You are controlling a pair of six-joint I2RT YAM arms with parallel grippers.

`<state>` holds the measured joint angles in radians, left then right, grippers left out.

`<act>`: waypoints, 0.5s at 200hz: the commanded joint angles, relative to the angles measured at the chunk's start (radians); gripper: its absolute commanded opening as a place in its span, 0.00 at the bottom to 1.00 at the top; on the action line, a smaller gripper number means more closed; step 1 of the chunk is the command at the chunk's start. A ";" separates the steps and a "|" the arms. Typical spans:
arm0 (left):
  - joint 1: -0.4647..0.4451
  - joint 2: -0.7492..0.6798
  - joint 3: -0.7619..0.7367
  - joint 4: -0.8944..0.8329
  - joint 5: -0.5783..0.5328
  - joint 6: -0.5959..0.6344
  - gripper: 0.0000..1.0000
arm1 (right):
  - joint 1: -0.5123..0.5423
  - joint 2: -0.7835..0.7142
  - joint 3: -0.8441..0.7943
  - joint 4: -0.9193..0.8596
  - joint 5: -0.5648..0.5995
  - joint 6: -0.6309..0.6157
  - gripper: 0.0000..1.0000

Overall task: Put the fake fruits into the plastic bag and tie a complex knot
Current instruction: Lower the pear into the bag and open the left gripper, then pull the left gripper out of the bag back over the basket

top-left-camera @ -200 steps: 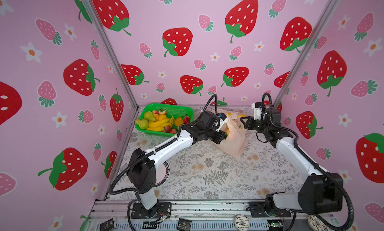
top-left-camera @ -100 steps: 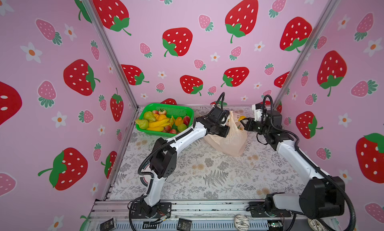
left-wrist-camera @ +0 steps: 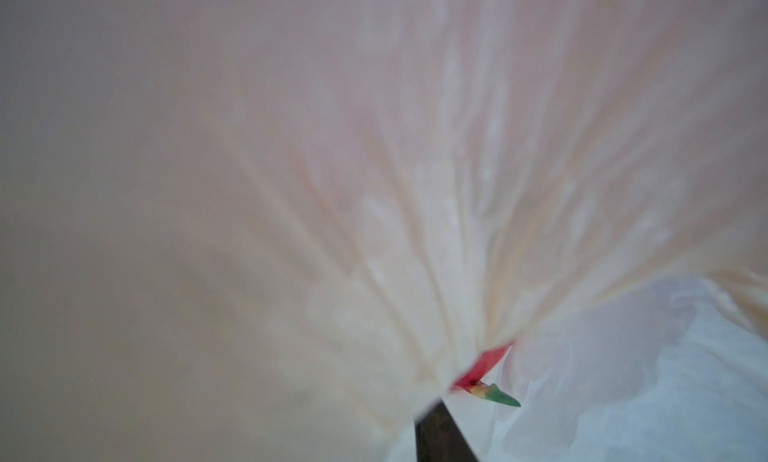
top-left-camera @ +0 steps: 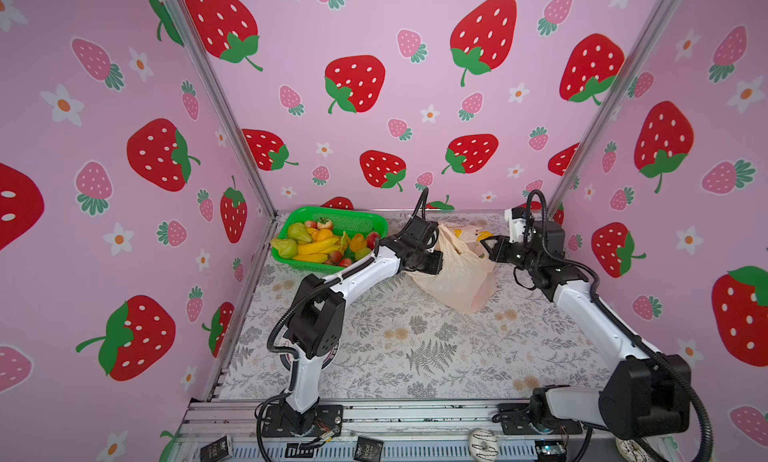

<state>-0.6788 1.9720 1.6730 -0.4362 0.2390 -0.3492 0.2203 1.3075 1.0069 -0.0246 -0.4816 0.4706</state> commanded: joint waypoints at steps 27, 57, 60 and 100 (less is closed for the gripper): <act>0.040 -0.224 -0.176 0.147 0.073 -0.046 0.50 | 0.001 -0.034 0.005 -0.029 0.034 -0.007 0.07; 0.077 -0.351 -0.288 0.192 0.093 -0.068 0.54 | 0.001 -0.036 -0.004 -0.028 0.044 0.002 0.07; 0.082 -0.362 -0.300 0.198 0.096 -0.070 0.55 | 0.002 -0.036 -0.005 -0.029 0.045 0.003 0.07; 0.142 -0.533 -0.443 0.248 0.122 -0.109 0.59 | 0.001 -0.042 -0.006 -0.029 0.056 0.008 0.07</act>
<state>-0.5690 1.5269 1.2953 -0.2409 0.3332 -0.4252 0.2203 1.3018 1.0069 -0.0486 -0.4423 0.4744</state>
